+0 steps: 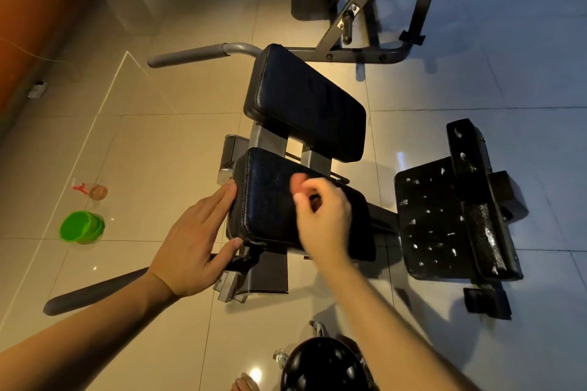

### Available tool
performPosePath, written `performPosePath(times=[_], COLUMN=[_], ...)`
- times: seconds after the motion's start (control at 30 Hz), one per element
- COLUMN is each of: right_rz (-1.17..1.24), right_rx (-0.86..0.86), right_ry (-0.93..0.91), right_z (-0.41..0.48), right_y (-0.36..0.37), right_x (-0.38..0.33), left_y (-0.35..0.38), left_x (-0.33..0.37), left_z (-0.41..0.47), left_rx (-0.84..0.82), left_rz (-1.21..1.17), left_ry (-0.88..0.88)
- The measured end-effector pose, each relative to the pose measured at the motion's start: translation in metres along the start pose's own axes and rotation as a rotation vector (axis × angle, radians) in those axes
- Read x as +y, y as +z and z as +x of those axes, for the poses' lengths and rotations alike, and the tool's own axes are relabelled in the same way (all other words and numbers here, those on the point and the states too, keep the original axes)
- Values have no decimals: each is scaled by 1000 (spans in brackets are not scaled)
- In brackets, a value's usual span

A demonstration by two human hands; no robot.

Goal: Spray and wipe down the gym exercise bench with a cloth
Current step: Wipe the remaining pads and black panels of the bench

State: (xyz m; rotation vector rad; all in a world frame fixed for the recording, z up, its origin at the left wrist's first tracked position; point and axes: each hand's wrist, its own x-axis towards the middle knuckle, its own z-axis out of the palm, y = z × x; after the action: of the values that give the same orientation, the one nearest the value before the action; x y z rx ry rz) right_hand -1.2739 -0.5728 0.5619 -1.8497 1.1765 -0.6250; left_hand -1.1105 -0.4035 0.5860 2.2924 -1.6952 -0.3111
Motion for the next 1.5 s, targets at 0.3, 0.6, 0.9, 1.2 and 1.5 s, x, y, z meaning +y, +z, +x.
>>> performPosePath(times=[0.3,0.6,0.9,1.2,1.5], right_rz=[23,-8,101,148,449], right_rx=[64,-55,-151,-107,-65], right_ry=[165,-184,-400,-130,350], right_z=[31,-16,-38,-8,74], right_y=[-14,-16,-4,11,-40], right_x=[33,14,-34,-54,8], left_y=[1,1,-1,-2,-2], left_x=[0,0,-1,1,2], left_z=[0,0,-1,-1,-2], left_rx=[4,14,2,9,24], left_rz=[6,-29,-43,-45,-46], left_ry=[-9,-9,-8,2,2])
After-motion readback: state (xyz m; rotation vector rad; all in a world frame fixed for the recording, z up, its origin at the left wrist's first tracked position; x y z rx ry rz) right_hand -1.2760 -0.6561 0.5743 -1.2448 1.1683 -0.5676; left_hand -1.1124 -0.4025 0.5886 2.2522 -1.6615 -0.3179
